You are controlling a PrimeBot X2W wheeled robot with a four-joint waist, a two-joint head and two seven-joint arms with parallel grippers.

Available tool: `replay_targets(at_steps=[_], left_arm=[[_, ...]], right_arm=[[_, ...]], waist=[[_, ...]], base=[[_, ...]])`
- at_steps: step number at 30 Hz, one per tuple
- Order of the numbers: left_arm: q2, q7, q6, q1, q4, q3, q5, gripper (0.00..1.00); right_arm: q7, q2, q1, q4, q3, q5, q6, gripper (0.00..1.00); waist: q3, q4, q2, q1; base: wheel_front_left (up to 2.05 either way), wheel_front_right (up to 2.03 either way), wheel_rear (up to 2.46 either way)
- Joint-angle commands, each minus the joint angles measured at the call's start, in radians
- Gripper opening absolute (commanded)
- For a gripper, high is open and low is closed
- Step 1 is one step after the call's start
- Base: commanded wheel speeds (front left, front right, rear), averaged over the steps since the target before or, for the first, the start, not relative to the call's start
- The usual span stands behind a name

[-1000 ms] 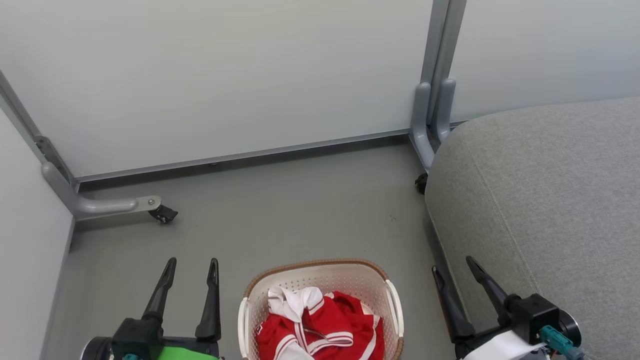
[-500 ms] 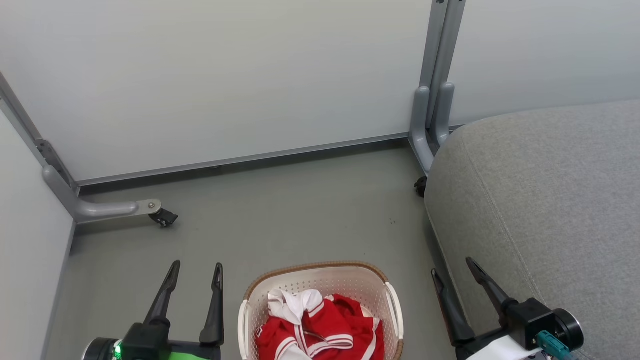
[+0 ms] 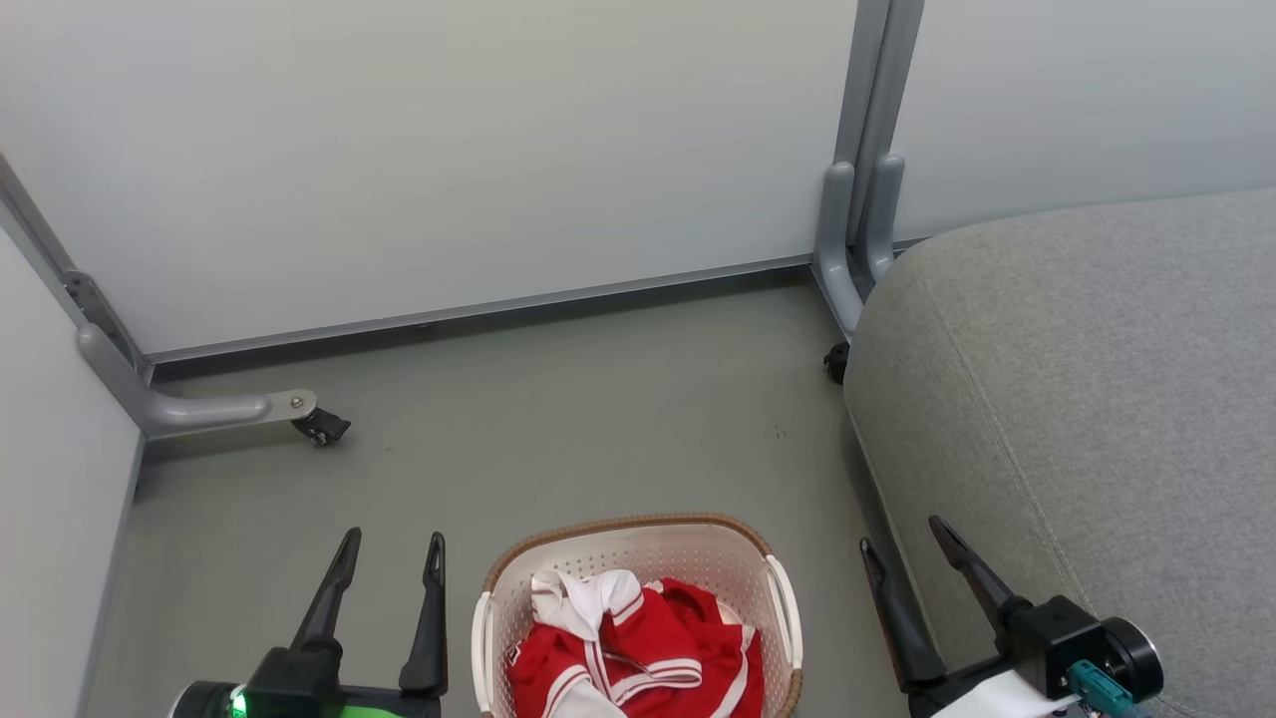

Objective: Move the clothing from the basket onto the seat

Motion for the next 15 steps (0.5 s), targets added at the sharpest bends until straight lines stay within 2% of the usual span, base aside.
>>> replay_targets(at_steps=[1, 9, 15], left_arm=[[0.006, -0.004, 0.005, 0.001, 0.007, -0.002, 0.005, 1.00], [0.006, -0.004, -0.004, -0.036, 0.091, -0.036, 0.024, 1.00], [0.008, -0.004, -0.011, -0.121, 0.158, -0.077, 0.070, 1.00]], right_arm=[[-0.005, -0.005, 0.001, 0.003, -0.002, -0.005, 0.000, 1.00], [-0.005, -0.005, -0.026, -0.002, -0.016, -0.020, 0.000, 1.00], [-0.005, -0.005, -0.083, -0.027, -0.036, -0.027, 0.000, 1.00]], waist=[[0.009, -0.003, 0.0000, -0.0001], [0.080, -0.020, 0.0000, -0.0001], [0.214, -0.036, 0.0000, -0.0001]], base=[[0.00, 0.00, 0.00], [0.00, 0.00, 0.00], [0.00, 0.00, 0.00]])
